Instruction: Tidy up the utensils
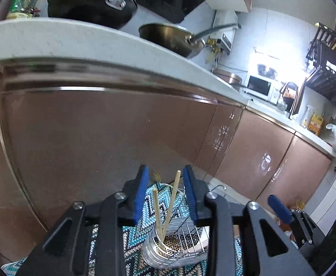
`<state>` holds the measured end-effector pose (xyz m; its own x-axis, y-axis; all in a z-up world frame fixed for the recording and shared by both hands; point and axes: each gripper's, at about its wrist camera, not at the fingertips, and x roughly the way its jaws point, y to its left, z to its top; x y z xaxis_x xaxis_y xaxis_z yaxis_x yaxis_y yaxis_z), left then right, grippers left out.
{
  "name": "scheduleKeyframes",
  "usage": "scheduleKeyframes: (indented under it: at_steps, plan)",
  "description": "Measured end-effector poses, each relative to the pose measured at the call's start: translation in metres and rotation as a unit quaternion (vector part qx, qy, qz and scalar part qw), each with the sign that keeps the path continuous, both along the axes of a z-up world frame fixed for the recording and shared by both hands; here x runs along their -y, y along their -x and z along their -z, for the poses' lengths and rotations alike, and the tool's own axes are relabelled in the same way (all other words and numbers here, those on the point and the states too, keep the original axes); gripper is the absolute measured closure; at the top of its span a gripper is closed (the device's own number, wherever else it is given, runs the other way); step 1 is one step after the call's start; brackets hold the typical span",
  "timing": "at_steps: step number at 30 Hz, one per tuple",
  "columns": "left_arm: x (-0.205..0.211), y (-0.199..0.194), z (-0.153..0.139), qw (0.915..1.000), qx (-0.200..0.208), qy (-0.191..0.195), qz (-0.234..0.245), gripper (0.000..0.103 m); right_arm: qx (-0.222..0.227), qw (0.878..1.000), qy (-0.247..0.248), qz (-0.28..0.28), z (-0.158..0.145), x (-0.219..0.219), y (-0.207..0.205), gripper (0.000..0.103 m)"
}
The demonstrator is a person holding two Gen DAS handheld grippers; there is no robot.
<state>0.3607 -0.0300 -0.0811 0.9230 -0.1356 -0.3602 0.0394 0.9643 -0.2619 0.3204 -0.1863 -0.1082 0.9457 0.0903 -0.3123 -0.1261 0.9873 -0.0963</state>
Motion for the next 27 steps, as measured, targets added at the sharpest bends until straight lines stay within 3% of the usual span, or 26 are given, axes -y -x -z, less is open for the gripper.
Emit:
scheduleKeyframes:
  at_steps: [2,7,13,15,27]
  plan:
    - [-0.004,0.014,-0.008,0.9999,0.008,0.002,-0.005,0.063,0.008,1.000,-0.007,0.003,-0.010,0.006,0.012,0.053]
    - [-0.014,0.053,-0.022,0.9996,0.022,0.011,-0.011,0.055,0.010,1.000,-0.024,0.012,-0.026,0.020,0.041,0.024]
    - [-0.029,0.100,-0.032,0.9991,0.033,0.016,-0.021,0.049,0.014,1.000,-0.013,0.009,-0.042,0.024,0.084,0.004]
    - [-0.034,0.117,-0.034,0.9988,0.039,0.014,-0.027,0.047,0.019,1.000,-0.010,0.007,-0.047,0.023,0.100,0.000]
    - [-0.044,0.187,-0.055,0.9979,0.059,-0.016,-0.021,0.047,0.065,0.997,-0.045,0.025,-0.088,0.042,0.172,0.000]
